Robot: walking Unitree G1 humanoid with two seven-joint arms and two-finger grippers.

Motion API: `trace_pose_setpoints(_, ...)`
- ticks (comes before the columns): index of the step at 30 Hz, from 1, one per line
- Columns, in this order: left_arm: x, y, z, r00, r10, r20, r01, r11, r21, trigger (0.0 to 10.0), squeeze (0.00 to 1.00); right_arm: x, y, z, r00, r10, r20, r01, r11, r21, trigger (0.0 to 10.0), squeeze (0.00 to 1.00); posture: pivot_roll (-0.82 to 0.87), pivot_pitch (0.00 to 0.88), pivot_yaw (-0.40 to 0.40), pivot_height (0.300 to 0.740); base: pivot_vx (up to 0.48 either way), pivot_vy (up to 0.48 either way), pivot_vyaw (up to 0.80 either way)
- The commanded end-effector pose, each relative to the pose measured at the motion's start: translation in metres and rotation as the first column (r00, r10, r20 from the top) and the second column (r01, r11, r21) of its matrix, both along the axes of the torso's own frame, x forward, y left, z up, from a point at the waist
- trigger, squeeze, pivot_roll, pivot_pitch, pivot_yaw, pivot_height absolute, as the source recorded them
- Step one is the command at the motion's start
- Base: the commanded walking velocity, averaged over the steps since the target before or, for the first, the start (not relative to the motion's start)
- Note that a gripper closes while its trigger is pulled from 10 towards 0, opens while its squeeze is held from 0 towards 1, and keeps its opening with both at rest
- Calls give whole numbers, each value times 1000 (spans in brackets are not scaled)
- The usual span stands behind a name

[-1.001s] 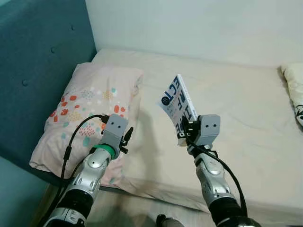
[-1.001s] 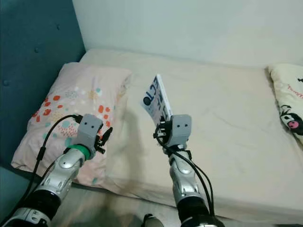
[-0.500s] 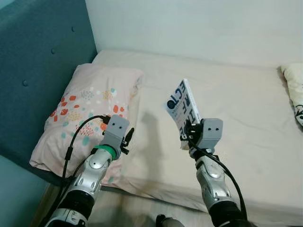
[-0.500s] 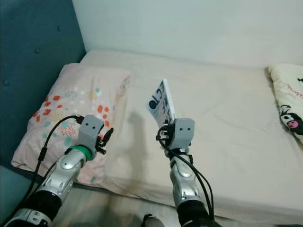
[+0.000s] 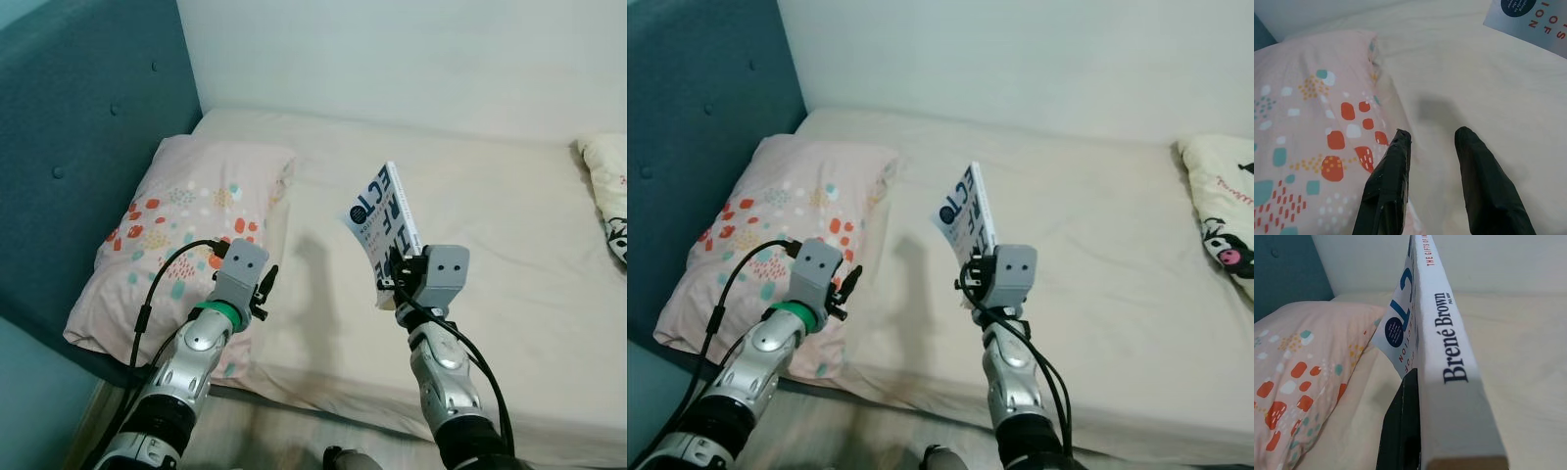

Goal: Clean up the room

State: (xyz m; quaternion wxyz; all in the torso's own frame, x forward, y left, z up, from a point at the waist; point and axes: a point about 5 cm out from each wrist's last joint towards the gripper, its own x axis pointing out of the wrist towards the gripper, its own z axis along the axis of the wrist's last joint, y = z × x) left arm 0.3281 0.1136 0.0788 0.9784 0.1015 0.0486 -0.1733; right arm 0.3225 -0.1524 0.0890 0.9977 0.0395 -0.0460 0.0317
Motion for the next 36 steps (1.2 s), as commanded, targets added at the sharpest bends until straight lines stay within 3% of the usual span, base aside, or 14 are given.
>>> trace_pose_setpoints(1,-5,4,-10,999,9,-33,-8,1000,17,10000,0,0,-1,6,999,-4,41,3,1000,8,10000,0,-81,62,78,660,0,0,0)
trace_pose_setpoints(13,-5,5,-10,999,11,-34,-11,1000,20,10000,0,0,0,7,999,-4,38,3,1000,14,10000,0,-77,68,81,620,0,0,0)
trace_pose_setpoints(17,-5,6,-10,999,13,-35,-12,1000,22,10000,0,1,-1,5,1000,-5,22,3,997,82,10000,0,-75,71,83,610,0,0,-100)
trace_pose_setpoints(20,-5,6,-10,999,13,-35,-12,1000,22,10000,0,1,-1,5,1000,-5,22,3,997,82,10000,0,-75,71,83,610,0,0,-400)
trace_pose_setpoints(22,-6,6,-10,999,13,-35,-12,1000,23,10000,0,3,2,5,999,39,-9,-35,966,258,10000,0,-73,76,88,610,0,0,0)
trace_pose_setpoints(24,-7,7,-11,999,10,-36,-9,1000,25,10000,0,6,7,11,994,109,9,-102,895,434,10000,0,-70,83,95,610,0,0,0)
trace_pose_setpoints(25,-7,7,-11,999,10,-36,-9,1000,25,10000,0,6,7,11,994,109,9,-102,895,434,10000,0,-70,83,95,610,0,0,0)
trace_pose_setpoints(27,-7,8,-11,999,8,-37,-7,1000,29,10000,0,7,13,19,983,175,55,-176,821,543,10000,0,-66,88,98,610,0,0,0)
trace_pose_setpoints(29,-7,8,-11,999,8,-37,-7,1000,29,10000,0,7,13,19,983,175,55,-176,821,543,10000,0,-66,88,98,610,0,0,0)
trace_pose_setpoints(32,-10,11,-11,999,7,-38,-6,999,33,10000,0,7,23,26,952,282,119,-290,706,647,10000,0,-57,106,102,610,0,0,0)
trace_pose_setpoints(35,-10,11,-11,999,7,-38,-6,999,34,10000,0,7,25,27,944,302,131,-310,684,660,10000,0,-57,106,102,610,0,0,0)
trace_pose_setpoints(36,-11,12,-11,999,8,-38,-6,999,34,10000,0,7,28,27,934,327,144,-334,656,676,10000,0,-49,117,101,610,0,0,0)
